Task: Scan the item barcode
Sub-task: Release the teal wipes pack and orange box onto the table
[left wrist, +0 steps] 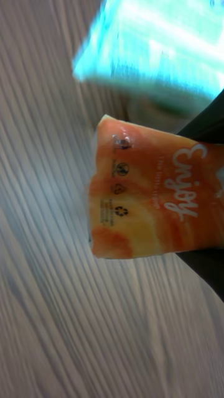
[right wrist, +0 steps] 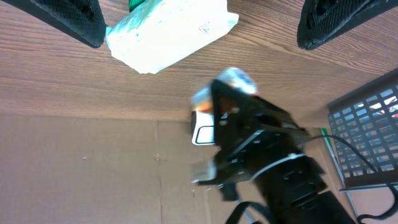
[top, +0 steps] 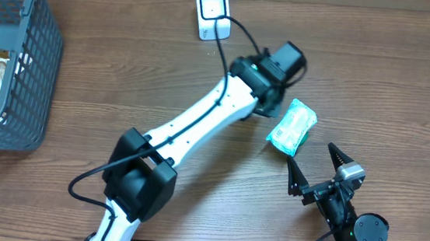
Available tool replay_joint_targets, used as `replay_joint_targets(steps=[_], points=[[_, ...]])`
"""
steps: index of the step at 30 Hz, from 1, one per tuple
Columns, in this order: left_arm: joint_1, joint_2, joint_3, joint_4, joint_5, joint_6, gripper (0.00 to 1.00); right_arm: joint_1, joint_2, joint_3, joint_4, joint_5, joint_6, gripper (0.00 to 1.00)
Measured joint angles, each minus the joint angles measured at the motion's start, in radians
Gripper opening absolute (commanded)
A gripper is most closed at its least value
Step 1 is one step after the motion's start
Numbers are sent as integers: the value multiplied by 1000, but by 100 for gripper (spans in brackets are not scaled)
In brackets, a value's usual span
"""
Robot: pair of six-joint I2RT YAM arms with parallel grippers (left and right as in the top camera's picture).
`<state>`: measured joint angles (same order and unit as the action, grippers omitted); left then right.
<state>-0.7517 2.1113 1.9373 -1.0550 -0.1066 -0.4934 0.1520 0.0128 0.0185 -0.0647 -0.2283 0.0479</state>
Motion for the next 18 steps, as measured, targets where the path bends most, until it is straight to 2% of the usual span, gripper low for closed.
replay_joint_targets(steps=[3, 8, 18], points=[[36, -1, 0, -58, -10, 3, 33, 0, 0, 0, 0, 0, 0, 100], [69, -4, -22, -69, -25, 2, 34, 0, 0, 0, 1, 0, 1, 100], [75, -4, -259, 93, -25, -13, 35, 0, 0, 0, 0, 0, 0, 100]])
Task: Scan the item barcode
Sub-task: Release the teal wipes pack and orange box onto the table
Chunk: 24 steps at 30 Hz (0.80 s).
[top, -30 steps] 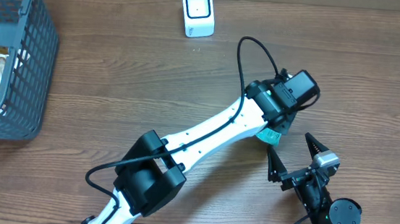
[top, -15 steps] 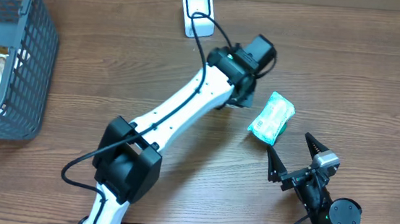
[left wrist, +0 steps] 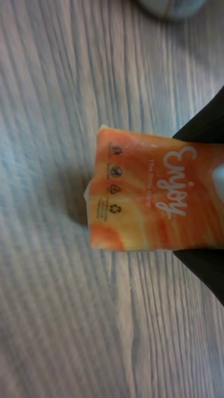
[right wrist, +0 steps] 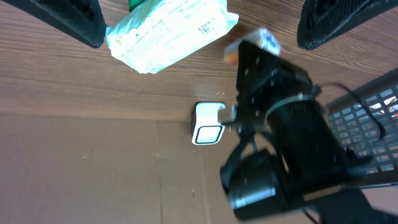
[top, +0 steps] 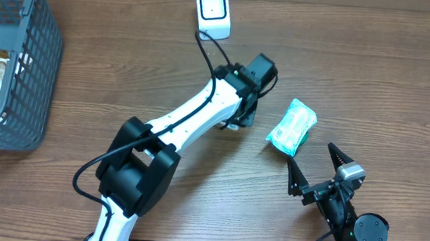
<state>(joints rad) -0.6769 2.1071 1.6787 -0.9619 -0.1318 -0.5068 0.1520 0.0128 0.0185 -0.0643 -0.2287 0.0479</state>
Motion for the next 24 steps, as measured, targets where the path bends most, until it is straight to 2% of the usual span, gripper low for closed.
replay_joint_targets(steps=[4, 5, 7, 9, 12, 16, 20, 22, 24], points=[[0, 0, -91, 79, 0, -18, 37, 0, 0, 0, 0, 0, 0, 100], [0, 0, -109, 95, 0, -19, 42, 0, 0, 0, 0, 0, 0, 100], [0, 0, -141, 122, 0, -22, 65, 0, 0, 0, 0, 0, 1, 100], [0, 0, -159, 129, 0, -32, 73, 0, 0, 0, 0, 0, 0, 100], [0, 0, -163, 129, 0, -35, 79, 0, 0, 0, 0, 0, 1, 100], [8, 0, -118, 47, 1, -19, 81, 0, 0, 0, 0, 0, 0, 100], [28, -3, 67, -79, 10, 13, 84, 0, 0, 0, 1, 0, 1, 100], [38, -10, 148, -106, 37, 49, 94, 0, 0, 0, 0, 0, 0, 100], [45, -22, 215, -107, 92, 108, 96, 0, 0, 0, 0, 0, 1, 100]])
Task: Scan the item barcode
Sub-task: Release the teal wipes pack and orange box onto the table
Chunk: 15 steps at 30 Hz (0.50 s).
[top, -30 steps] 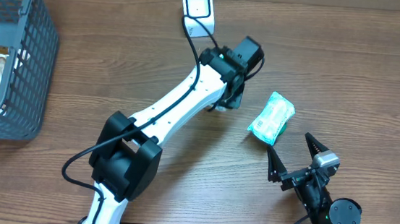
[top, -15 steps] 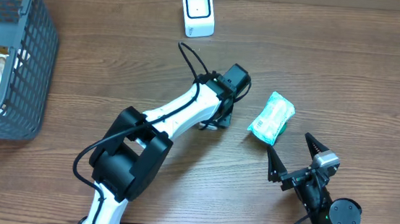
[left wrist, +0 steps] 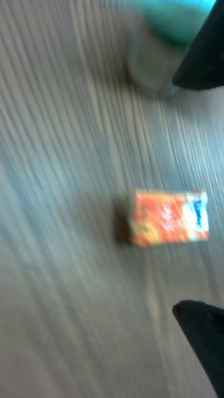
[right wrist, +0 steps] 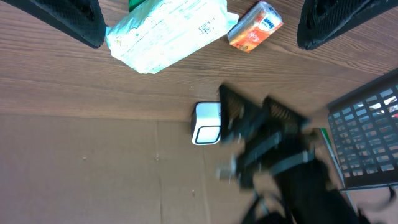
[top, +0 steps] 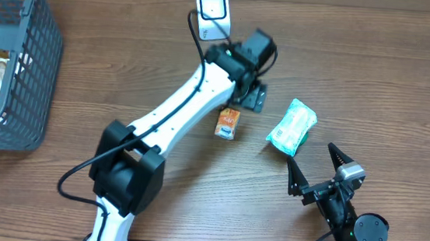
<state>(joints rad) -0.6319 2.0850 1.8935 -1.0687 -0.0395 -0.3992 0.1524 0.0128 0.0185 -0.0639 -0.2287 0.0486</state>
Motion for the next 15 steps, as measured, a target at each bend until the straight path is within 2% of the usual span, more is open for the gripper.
replay_joint_targets(steps=[7, 15], points=[[-31, -20, 34, 30, 164, 205, 97, 0, 0, 0, 0, 0, 0, 100], [-115, -20, 33, 75, 205, 266, 97, 0, 0, 0, 0, 0, 0, 100]])
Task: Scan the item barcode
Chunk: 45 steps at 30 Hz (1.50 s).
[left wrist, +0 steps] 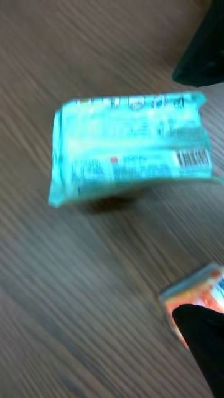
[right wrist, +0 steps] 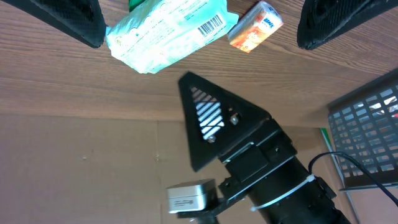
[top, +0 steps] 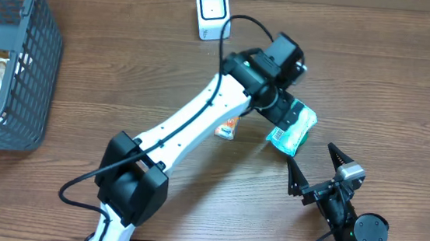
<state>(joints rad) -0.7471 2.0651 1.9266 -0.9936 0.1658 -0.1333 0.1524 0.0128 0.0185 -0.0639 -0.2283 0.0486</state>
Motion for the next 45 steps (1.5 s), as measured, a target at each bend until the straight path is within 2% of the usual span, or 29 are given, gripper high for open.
replay_joint_targets(steps=[6, 17, 21, 28, 32, 38, 39, 42, 45], points=[[-47, 0, -3, 20, -9, -5, 96, 0, 0, 0, 0, 0, 0, 100], [-97, 0, -106, 172, -80, -100, 91, 0, 0, 0, 0, 0, 0, 100], [-105, 1, -116, 209, -89, -108, 87, 0, 0, 0, 0, 0, 0, 100], [-122, 33, -116, 224, -103, -127, 81, 0, 0, 0, 0, 0, 0, 100], [-129, 65, -116, 223, -108, -136, 73, 0, 0, 0, 0, 0, 0, 100], [-129, 69, -120, 223, -111, -146, 73, 0, 0, 0, 0, 0, 0, 100], [-129, 69, -120, 222, -111, -147, 72, 0, 0, 0, 0, 0, 0, 100], [-130, 73, -120, 220, -111, -150, 59, 0, 0, 0, 0, 0, 0, 100], [-130, 80, -120, 221, -110, -153, 52, 0, 0, 0, 0, 0, 0, 100]])
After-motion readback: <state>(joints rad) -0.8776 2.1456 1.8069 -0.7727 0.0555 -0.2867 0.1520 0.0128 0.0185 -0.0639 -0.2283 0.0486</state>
